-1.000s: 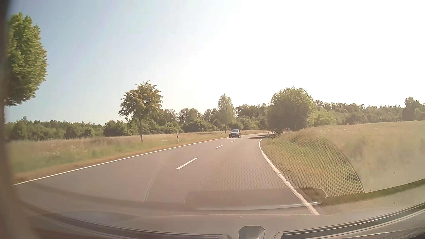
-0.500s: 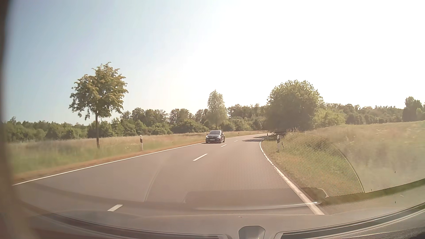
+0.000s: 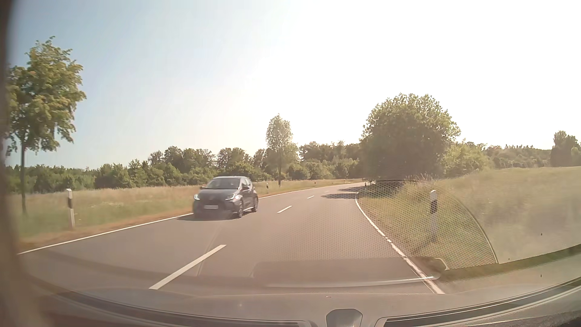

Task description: Follow the waypoints while adhering to traffic rules and regulations

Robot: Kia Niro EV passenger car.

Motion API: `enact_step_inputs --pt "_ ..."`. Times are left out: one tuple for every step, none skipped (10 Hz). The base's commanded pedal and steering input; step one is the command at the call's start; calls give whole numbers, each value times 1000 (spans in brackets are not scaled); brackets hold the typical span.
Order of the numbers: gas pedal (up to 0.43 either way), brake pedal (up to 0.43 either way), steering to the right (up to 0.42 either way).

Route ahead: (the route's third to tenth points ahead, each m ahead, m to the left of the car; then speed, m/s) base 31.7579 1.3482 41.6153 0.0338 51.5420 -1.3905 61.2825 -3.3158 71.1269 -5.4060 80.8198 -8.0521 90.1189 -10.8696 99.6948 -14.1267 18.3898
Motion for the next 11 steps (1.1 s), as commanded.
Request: enact_step_inputs --pt "228 6 22" --pt "228 6 22" --pt "228 6 22" --pt "228 6 22" --pt "228 6 22" --pt "228 6 22" --pt "228 6 22" --pt "228 6 22" --pt "228 6 22" --pt "228 6 22" --pt "228 6 22"
